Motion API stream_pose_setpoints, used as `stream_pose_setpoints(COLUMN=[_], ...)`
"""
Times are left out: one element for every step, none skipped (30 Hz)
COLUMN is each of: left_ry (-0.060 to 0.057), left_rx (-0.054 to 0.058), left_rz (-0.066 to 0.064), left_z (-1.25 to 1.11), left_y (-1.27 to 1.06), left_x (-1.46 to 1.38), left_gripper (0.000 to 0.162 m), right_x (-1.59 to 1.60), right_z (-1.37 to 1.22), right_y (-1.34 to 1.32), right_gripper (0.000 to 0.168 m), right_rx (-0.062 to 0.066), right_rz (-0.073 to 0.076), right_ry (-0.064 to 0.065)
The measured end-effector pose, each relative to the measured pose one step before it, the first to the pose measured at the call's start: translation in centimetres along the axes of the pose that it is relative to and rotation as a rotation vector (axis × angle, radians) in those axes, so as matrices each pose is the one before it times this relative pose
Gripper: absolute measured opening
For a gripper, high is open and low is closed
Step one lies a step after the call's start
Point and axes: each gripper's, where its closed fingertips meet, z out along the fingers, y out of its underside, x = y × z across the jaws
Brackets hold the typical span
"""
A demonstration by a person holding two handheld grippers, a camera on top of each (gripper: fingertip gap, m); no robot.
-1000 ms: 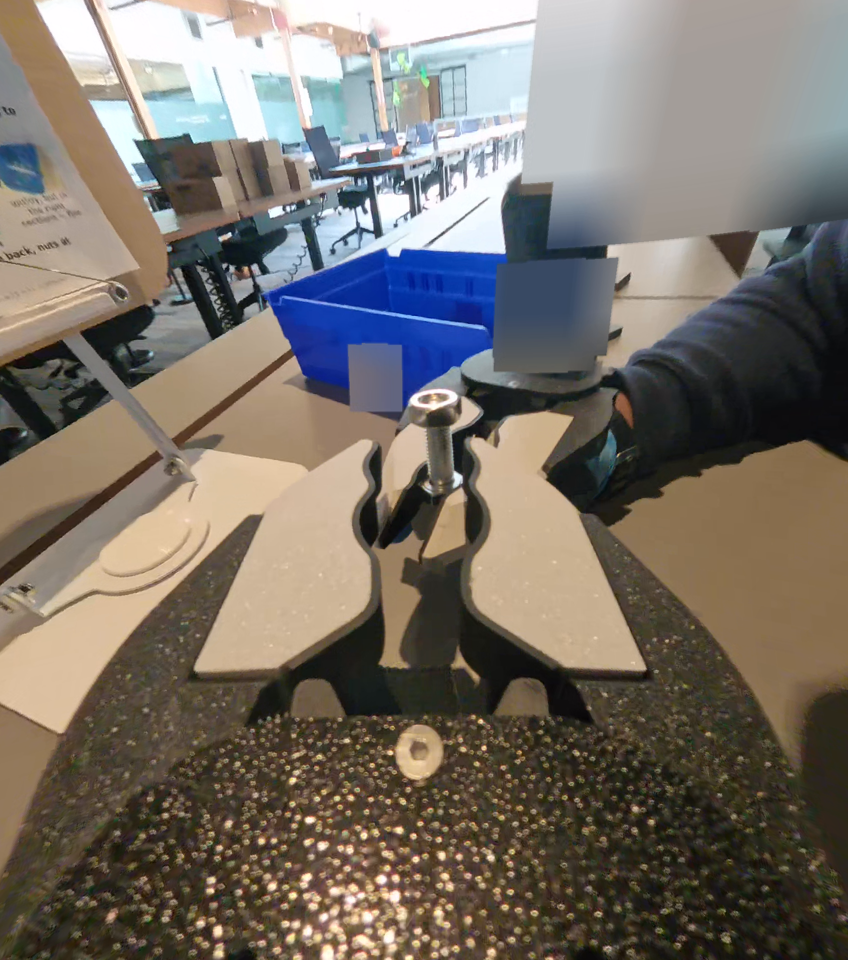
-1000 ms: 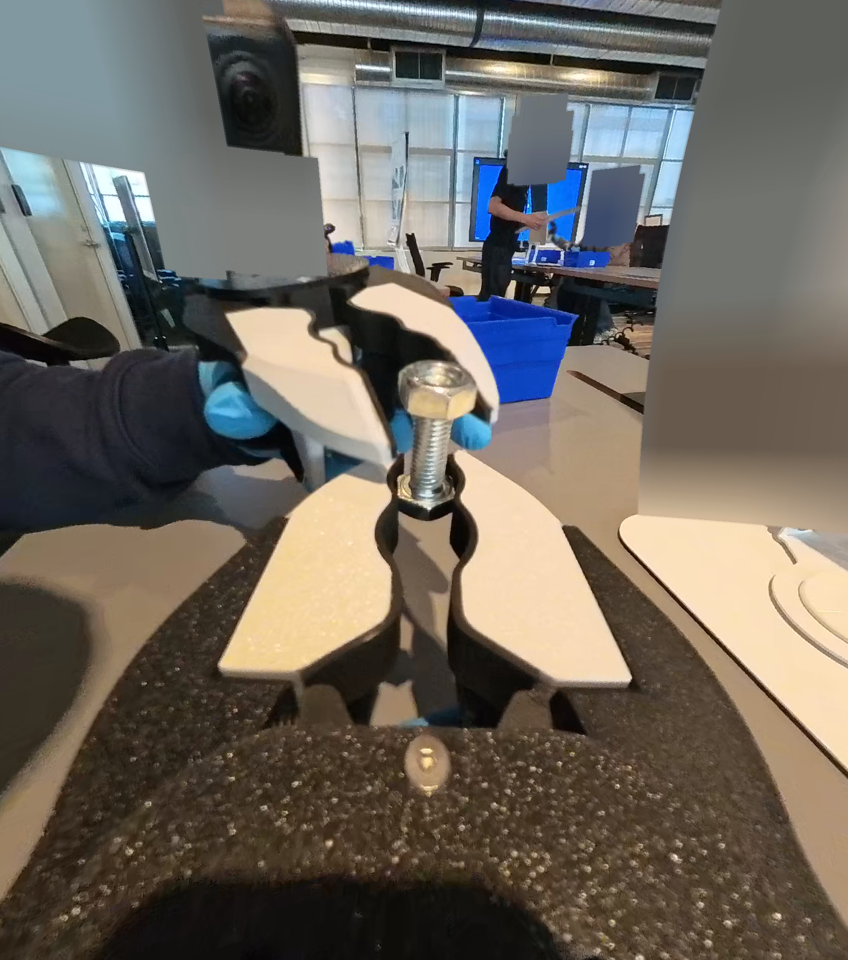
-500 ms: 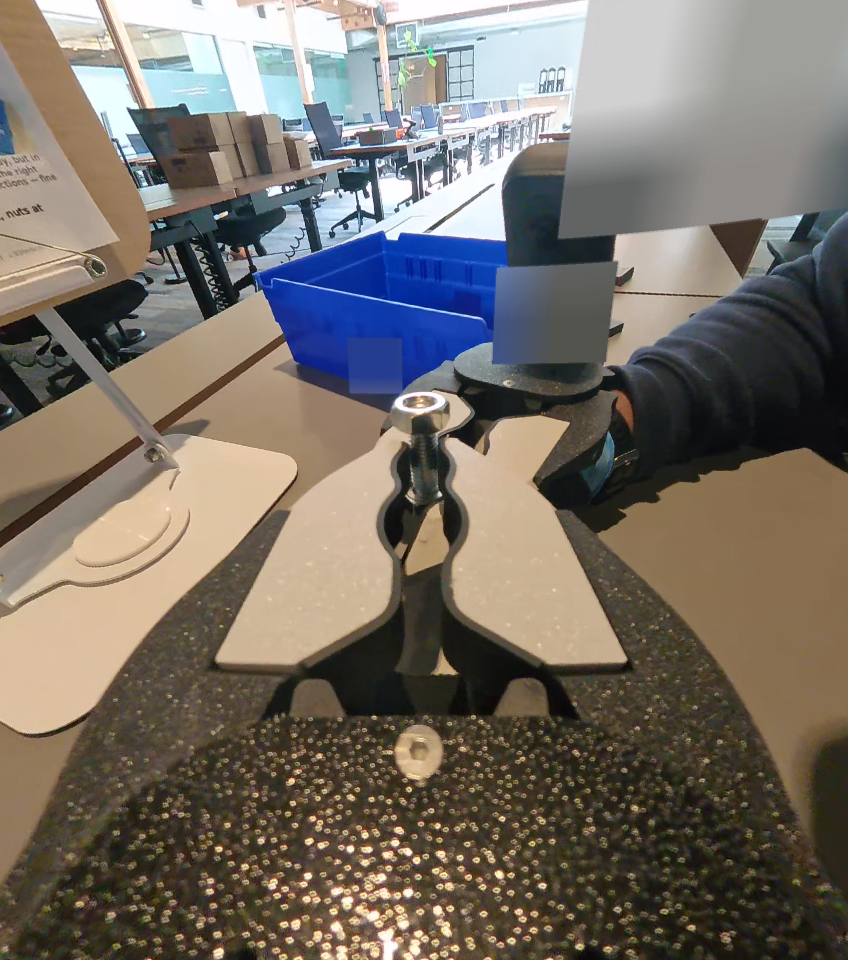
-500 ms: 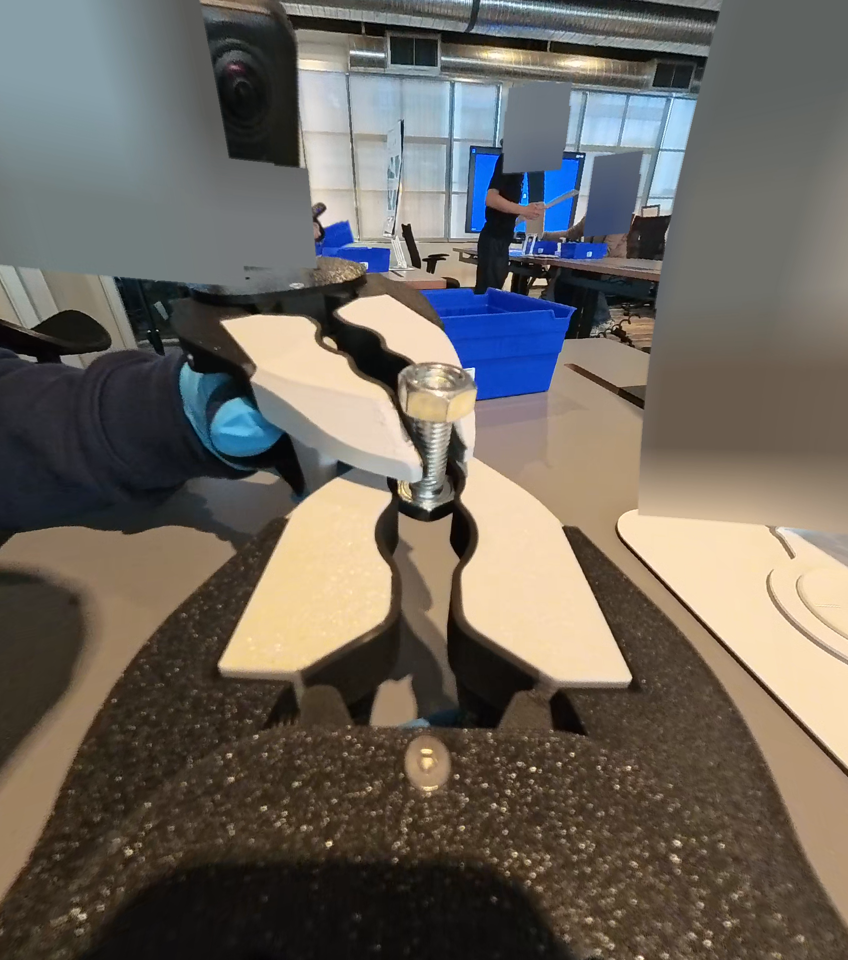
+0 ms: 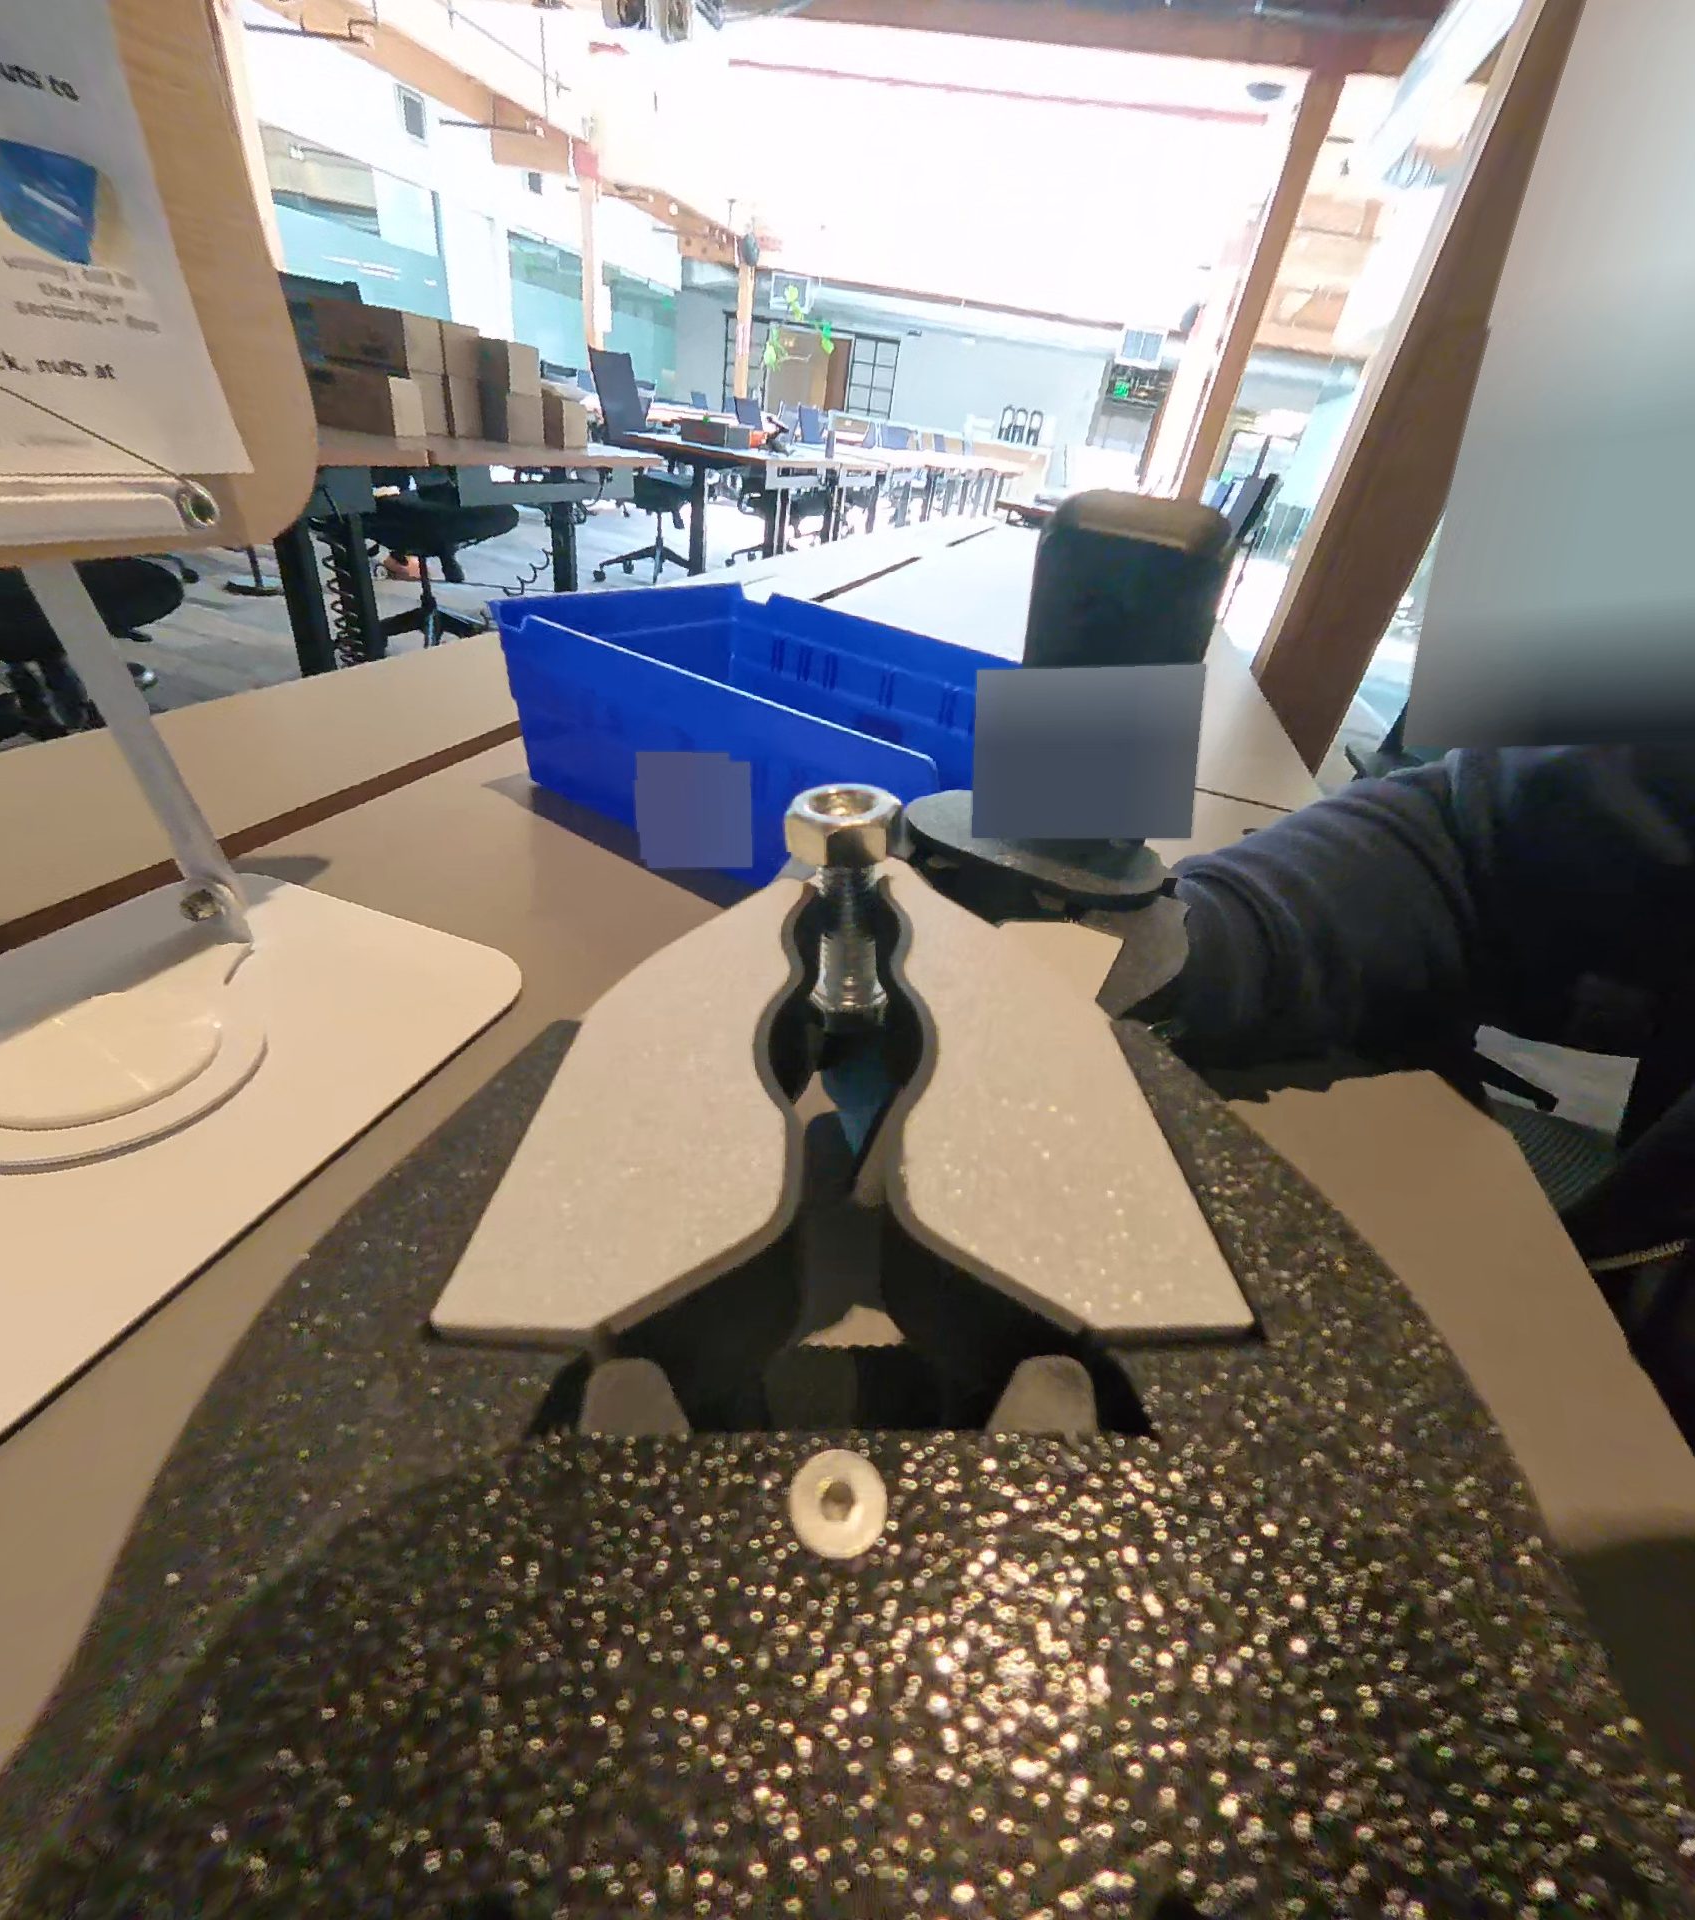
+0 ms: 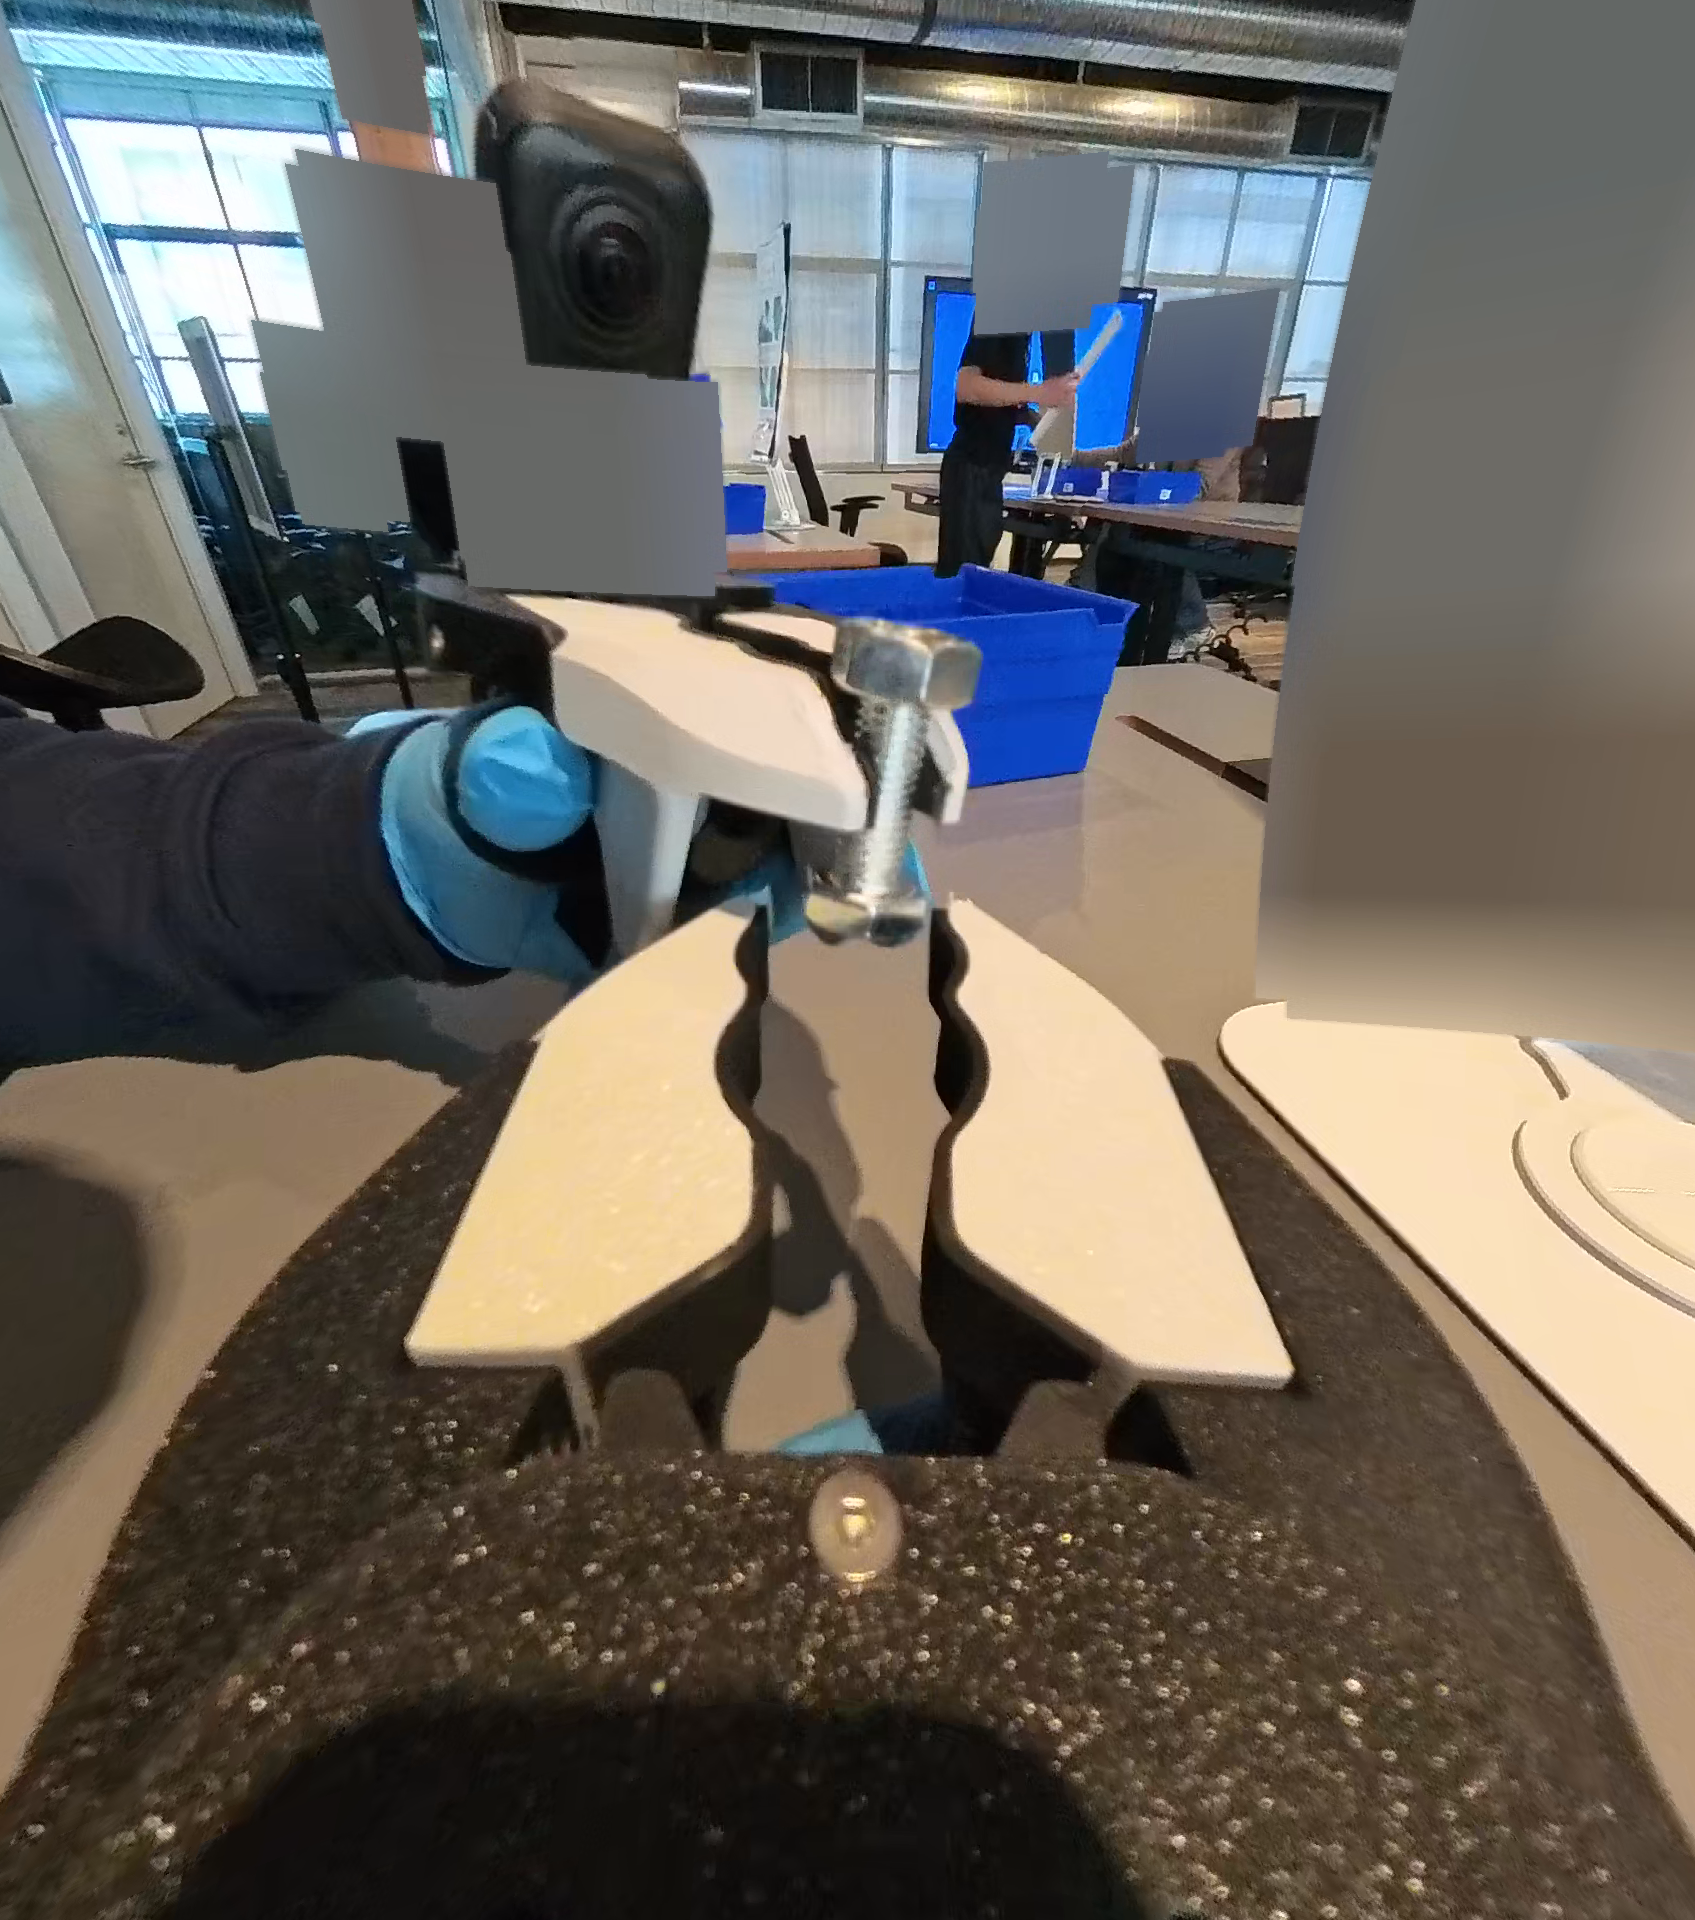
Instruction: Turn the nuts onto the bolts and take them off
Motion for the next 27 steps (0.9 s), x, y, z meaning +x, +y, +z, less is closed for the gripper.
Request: stream_pose_setpoints(left_ry=[-0.0089,-0.0075,-0.0050,-0.0044,-0.0057,-0.0050,-0.0049,-0.0020,0.0017,0.0008,0.0010,0.0019,-0.0005,0.0006,0.0026,-0.0007,0.0008,0.0026,0.0019,0.0013,0.0018,0.0031,0.0039,0.0046,0.0046,0.0056,0.0016], left_rx=[0.0013,0.0005,0.0003,-0.0008,-0.0037,-0.0059,-0.0035,-0.0009,-0.0011,-0.0005,-0.0009,-0.0035,-0.0023,-0.0014,-0.0023,-0.0006,-0.0008,-0.0004,0.0000,-0.0003,-0.0002,-0.0005,0.0004,0.0014,0.0019,0.0033,0.0025], left_rz=[0.0035,0.0045,0.0024,0.0025,0.0055,0.0061,0.0052,0.0025,-0.0016,-0.0014,0.0010,0.0018,0.0026,0.0018,0.0000,0.0000,-0.0006,-0.0016,-0.0014,-0.0008,-0.0009,-0.0022,-0.0041,-0.0053,-0.0054,-0.0036,-0.0013], left_z=[-0.154,-0.165,-0.150,-0.123,-0.087,-0.055,-0.039,-0.012,-0.003,0.027,0.018,0.041,0.019,0.014,0.005,0.004,-0.010,-0.007,0.002,0.000,0.007,0.000,-0.012,-0.017,-0.026,-0.034,-0.035], left_y=[-0.097,-0.097,-0.076,-0.031,0.025,0.064,0.055,0.030,0.030,0.024,0.025,0.048,0.045,0.022,0.029,0.017,0.008,0.013,-0.002,0.013,0.001,0.013,-0.001,-0.016,-0.025,-0.039,-0.026], left_x=[-0.204,-0.200,-0.170,-0.156,-0.139,-0.123,-0.104,-0.053,0.003,0.009,0.036,0.050,0.022,0.026,0.029,-0.016,-0.007,0.022,0.020,0.007,0.024,0.027,0.026,0.029,0.014,0.040,-0.006], left_gripper=[0.009,0.009,0.009,0.009,0.009,0.009,0.009,0.009,0.009,0.009,0.009,0.009,0.009,0.009,0.009,0.009,0.009,0.009,0.009,0.009,0.009,0.009,0.009,0.009,0.009,0.009,0.009], right_x=[0.167,0.192,0.203,0.157,0.114,0.075,0.059,0.049,-0.006,-0.012,-0.002,-0.026,-0.053,-0.041,-0.045,-0.055,-0.032,-0.025,-0.012,-0.017,-0.011,-0.022,-0.011,-0.009,-0.019,-0.022,0.008], right_z=[-0.114,-0.150,-0.168,-0.173,-0.134,-0.124,-0.084,-0.060,-0.040,-0.004,0.022,0.018,0.010,-0.001,-0.007,-0.001,0.011,-0.008,-0.001,-0.011,-0.019,-0.009,-0.021,-0.020,-0.023,-0.009,-0.022], right_y=[-0.085,-0.142,-0.237,-0.262,-0.208,-0.162,-0.077,-0.050,-0.035,-0.006,0.023,0.028,0.035,-0.010,-0.010,0.005,0.017,0.003,0.001,-0.003,0.004,0.014,-0.016,-0.023,-0.042,-0.044,-0.053], right_gripper=[0.030,0.030,0.030,0.029,0.029,0.028,0.028,0.027,0.027,0.026,0.025,0.024,0.023,0.021,0.020,0.018,0.018,0.018,0.018,0.018,0.018,0.018,0.018,0.018,0.018,0.018,0.017], right_rx=[0.0033,0.0052,0.0085,0.0087,0.0061,0.0033,0.0001,-0.0003,0.0010,-0.0011,-0.0024,-0.0020,-0.0018,0.0000,0.0007,-0.0011,-0.0013,-0.0002,-0.0001,-0.0006,-0.0003,0.0004,0.0019,0.0024,0.0031,0.0032,0.0031], right_rz=[0.0017,0.0004,0.0004,0.0022,0.0025,0.0015,0.0002,-0.0004,0.0014,0.0024,-0.0002,-0.0031,-0.0037,-0.0025,-0.0011,-0.0011,-0.0018,-0.0007,0.0013,0.0003,-0.0012,0.0002,0.0023,0.0012,-0.0010,-0.0006,0.0002], right_ry=[0.0055,0.0073,0.0077,0.0053,0.0030,0.0011,0.0014,0.0020,-0.0009,-0.0013,0.0012,0.0011,-0.0010,-0.0004,-0.0021,-0.0034,-0.0015,-0.0013,-0.0027,-0.0026,-0.0026,-0.0037,-0.0043,-0.0031,-0.0023,-0.0019,0.0004])
